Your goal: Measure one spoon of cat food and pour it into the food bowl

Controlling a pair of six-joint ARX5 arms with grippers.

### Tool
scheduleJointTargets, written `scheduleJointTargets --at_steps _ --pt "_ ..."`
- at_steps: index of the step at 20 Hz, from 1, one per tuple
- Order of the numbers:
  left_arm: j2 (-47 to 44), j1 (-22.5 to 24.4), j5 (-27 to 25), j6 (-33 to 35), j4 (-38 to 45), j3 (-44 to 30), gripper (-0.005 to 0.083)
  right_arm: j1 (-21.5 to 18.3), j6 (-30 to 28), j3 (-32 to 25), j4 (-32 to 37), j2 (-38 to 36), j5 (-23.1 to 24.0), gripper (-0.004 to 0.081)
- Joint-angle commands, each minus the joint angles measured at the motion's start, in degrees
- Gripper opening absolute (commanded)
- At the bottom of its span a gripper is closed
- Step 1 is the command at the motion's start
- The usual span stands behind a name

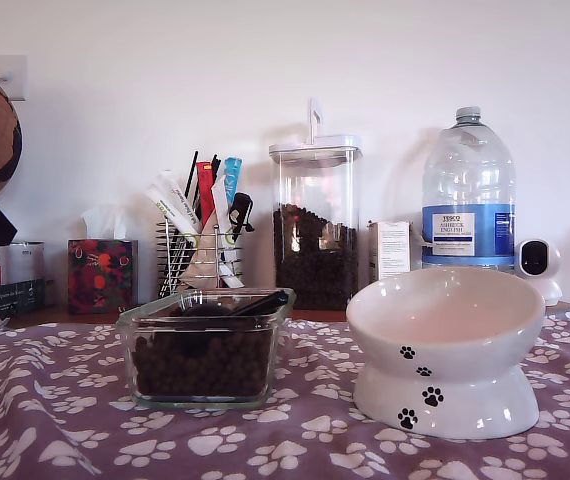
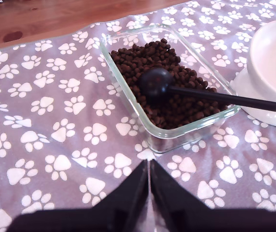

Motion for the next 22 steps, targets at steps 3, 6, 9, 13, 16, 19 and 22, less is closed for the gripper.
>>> scheduleJointTargets --at_steps 3,6,9,13,16,19,22 --pt "-0.2 -0.2 0.3 -1.5 2.3 -0.5 -0.0019 0.0 0.0 -0.5 4.7 0.2 -3.2 -0.0010" --pt "-0.2 -0.1 0.3 -1.5 2.4 -0.5 -0.0019 0.0 0.0 -0.5 4.6 0.2 -3.2 -0.0010" --pt "-0.2 -0.2 1.3 -1.5 5.0 -0.5 -0.0019 0.0 0.3 -0.5 4.8 0.2 -3.3 -0.0010" --pt "-0.1 -0.2 6.7 -0.9 6.7 2.3 -0.0019 0.0 7.3 -0.5 7.5 0.2 -8.5 -0.0010" --pt "0.0 -0.6 9.2 -0.4 6.5 4.0 -0.0019 0.0 7.4 -0.5 9.5 0.8 -11.7 -0.0010" --pt "2.7 -3.3 10.2 -1.4 8.3 4.2 -0.0019 0.0 7.4 -0.5 11.2 2.2 -11.7 -0.0010" --pt "7.5 -8.2 12.1 -0.8 11.4 4.3 -0.0019 0.0 7.4 -0.5 13.5 4.2 -11.8 -0.0010"
